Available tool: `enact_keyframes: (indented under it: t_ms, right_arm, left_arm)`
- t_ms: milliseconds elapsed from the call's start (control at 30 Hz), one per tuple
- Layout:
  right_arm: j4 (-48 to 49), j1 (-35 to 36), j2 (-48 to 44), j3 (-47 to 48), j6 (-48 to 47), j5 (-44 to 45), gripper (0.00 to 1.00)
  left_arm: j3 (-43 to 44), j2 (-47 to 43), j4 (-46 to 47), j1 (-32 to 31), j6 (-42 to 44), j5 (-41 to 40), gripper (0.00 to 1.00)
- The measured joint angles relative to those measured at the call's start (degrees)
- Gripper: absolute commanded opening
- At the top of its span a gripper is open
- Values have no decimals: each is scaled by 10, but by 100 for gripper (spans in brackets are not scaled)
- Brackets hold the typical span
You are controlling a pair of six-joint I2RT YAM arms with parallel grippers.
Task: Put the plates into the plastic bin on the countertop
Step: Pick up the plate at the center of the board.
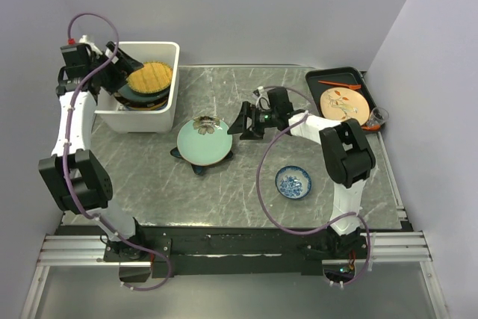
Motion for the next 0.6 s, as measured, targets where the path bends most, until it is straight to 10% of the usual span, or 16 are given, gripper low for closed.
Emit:
enact_keyframes:
  t_ms: [600]
  right_arm:
    - [5,25,47,24,5,11,55]
  left_arm:
    - [-90,-50,44,-112,28,25,95]
